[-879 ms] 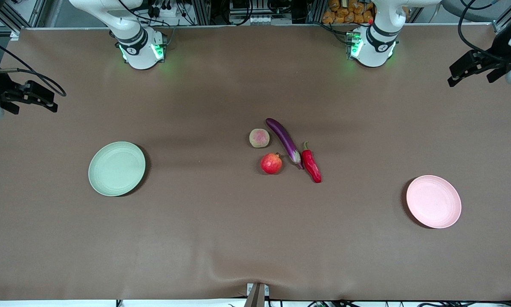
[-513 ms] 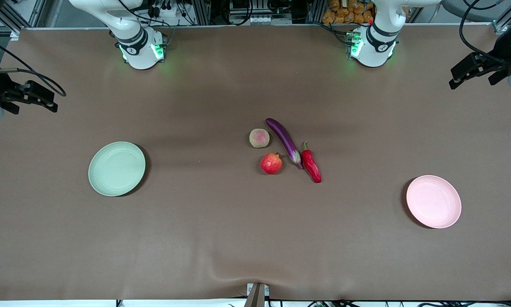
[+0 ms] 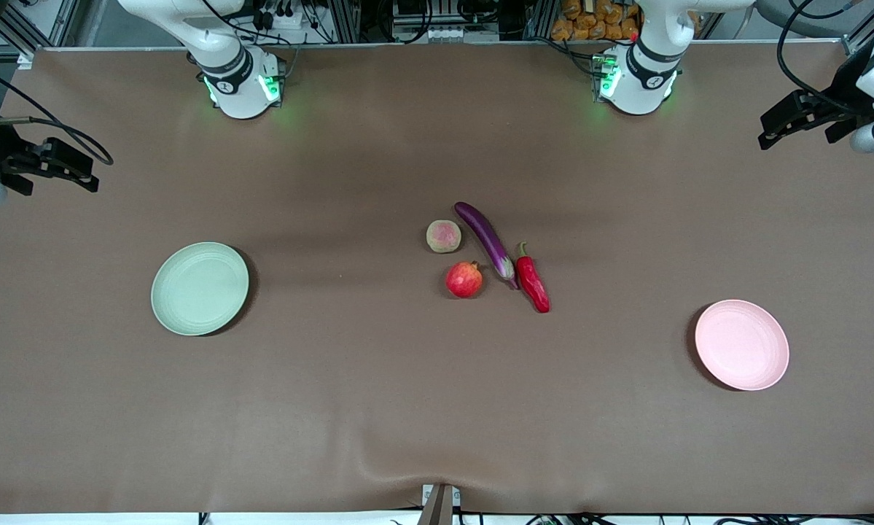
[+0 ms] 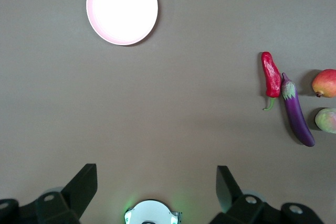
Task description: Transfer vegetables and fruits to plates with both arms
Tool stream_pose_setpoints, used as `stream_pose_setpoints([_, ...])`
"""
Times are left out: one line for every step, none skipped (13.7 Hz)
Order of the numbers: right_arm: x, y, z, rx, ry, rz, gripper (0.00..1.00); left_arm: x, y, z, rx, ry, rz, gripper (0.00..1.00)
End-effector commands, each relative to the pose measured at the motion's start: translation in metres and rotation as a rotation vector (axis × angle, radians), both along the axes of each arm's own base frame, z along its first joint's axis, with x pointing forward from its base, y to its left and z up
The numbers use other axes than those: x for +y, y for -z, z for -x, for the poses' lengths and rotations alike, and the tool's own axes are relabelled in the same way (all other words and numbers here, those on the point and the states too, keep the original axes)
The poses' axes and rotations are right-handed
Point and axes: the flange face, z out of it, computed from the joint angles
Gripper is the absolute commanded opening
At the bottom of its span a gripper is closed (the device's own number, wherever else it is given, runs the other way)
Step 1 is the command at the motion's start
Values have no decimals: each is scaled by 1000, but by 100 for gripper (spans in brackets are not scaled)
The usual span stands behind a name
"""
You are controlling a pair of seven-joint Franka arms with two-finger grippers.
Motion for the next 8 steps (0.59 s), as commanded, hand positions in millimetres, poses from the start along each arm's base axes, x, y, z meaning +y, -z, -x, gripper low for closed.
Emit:
stream_pose_setpoints([0,-2,3,1,14,7,100,4,0,-2,10,2,-21,100])
stream_pose_setpoints([0,-2,3,1,14,7,100,4,0,-2,10,2,-20,100])
stream_pose_setpoints([0,-2,3,1,14,7,100,3,-1,-2,7,5,-20,100])
stream_pose_setpoints([0,-2,3,1,14,7,100,3,-1,-2,2,3,-20,100])
stream_pose_setpoints([0,-2,3,1,14,7,100,3,-1,-3,-1,5,-20,100])
stream_pose_setpoints([0,-2,3,1,14,7,100,4,0,-3,-1,2,-20,100])
stream_pose_setpoints([0,-1,3,2,14,7,100,4,0,-3,1,0,-20,100])
stream_pose_setpoints([0,-1,3,2,14,7,100,5,0,-3,1,-1,-20,100])
